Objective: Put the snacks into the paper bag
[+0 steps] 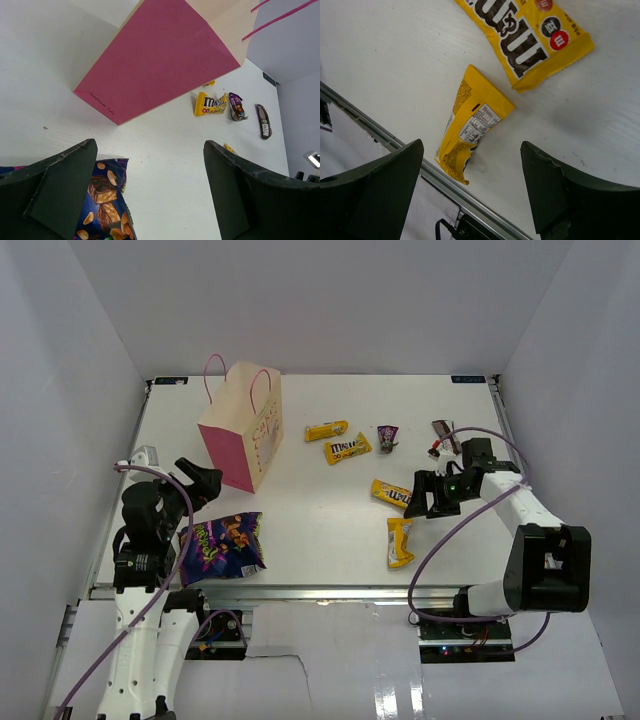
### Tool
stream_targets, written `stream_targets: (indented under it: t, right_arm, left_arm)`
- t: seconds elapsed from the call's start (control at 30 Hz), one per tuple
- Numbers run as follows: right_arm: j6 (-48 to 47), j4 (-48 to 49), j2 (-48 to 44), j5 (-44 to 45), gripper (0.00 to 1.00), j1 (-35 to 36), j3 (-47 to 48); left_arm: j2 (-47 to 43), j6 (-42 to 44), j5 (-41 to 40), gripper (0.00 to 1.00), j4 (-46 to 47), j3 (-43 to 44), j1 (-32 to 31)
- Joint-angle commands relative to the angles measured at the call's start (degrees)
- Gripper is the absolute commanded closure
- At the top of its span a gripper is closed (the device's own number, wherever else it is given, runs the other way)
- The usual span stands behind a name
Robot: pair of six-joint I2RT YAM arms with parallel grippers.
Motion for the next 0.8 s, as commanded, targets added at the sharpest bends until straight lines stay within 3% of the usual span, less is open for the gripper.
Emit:
stream_targets:
  t: [0.0,0.47,0.7,0.73,0.77]
  right_arm:
    - [4.67,0.66,-1.46,0.25,0.16,3.94,-1.19]
    - [11.18,3.47,3.99,6.50,0.32,10.88,-5.68]
    - [11.88,5.67,7.68,5.53,0.57,13.70,-4.10]
    - [11.71,5.67,8.21,5.19,0.69,13.70,-3.23]
    - [11.36,5.41,8.30,4.83,0.75,13.70,-2.78]
  left_arm:
    - [-0.57,-1.46,1.80,0.02,-0.40,-0.33,-0.16]
    - [-3.12,-3.22,3.03,0.02,-1.54,-0.50,-0.16]
    - [-4.44,-4.45,3.12,0.02,-2.24,-1.21,-0.16]
    - [-4.44,-4.45,3.21,0.02,-2.24,-1.21,-0.16]
    - [-4.44,-4.45,3.21,0.02,-2.33,-1.21,-0.16]
